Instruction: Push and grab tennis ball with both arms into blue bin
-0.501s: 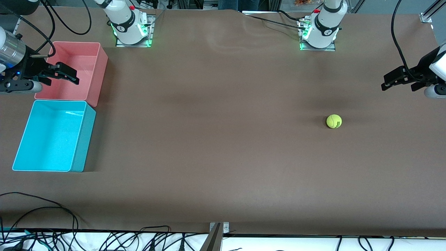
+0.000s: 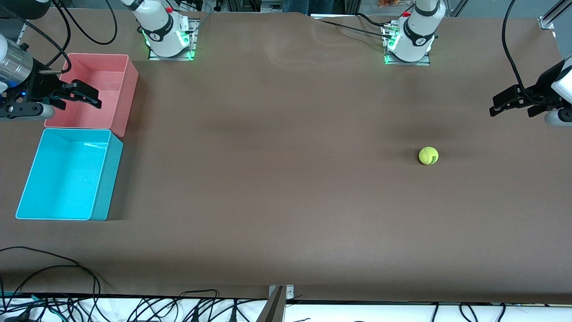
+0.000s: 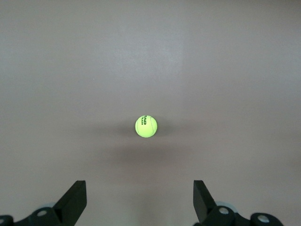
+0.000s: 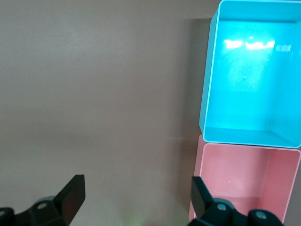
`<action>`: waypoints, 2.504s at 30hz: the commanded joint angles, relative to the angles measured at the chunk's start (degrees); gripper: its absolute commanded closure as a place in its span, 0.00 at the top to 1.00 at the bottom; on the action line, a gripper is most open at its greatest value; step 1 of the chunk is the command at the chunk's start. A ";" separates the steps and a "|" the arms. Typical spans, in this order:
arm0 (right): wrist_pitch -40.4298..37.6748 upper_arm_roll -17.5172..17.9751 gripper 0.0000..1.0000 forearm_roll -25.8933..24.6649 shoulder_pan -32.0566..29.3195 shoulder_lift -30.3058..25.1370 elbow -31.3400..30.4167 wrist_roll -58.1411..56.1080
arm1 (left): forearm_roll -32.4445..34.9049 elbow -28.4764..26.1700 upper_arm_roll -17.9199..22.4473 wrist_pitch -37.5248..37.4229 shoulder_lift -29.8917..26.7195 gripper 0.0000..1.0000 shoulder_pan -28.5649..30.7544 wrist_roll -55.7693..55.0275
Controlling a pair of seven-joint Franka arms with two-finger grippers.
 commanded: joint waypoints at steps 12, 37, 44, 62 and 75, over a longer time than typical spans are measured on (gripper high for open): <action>-0.28 0.07 1.00 1.03 -0.40 -0.56 -0.44 -0.43 | -0.64 1.63 -0.21 -1.29 0.72 1.00 0.46 -0.29; -0.19 0.24 1.00 0.94 -0.31 -0.56 -0.44 -0.08 | -0.64 1.63 -0.47 -1.29 0.72 1.00 0.28 -4.95; -0.19 0.15 1.00 1.03 -0.31 -0.56 -0.44 -0.08 | -0.64 1.63 -0.47 -1.29 0.72 1.00 0.28 -4.95; -0.28 0.15 1.00 1.03 -0.31 -0.56 -0.44 -0.08 | -0.55 1.63 -0.39 -1.29 0.72 1.00 0.37 -4.95; -0.28 0.15 1.00 1.03 -0.31 -0.56 -0.44 -0.08 | 4.02 1.54 -0.74 -1.29 0.63 1.00 -0.51 -4.95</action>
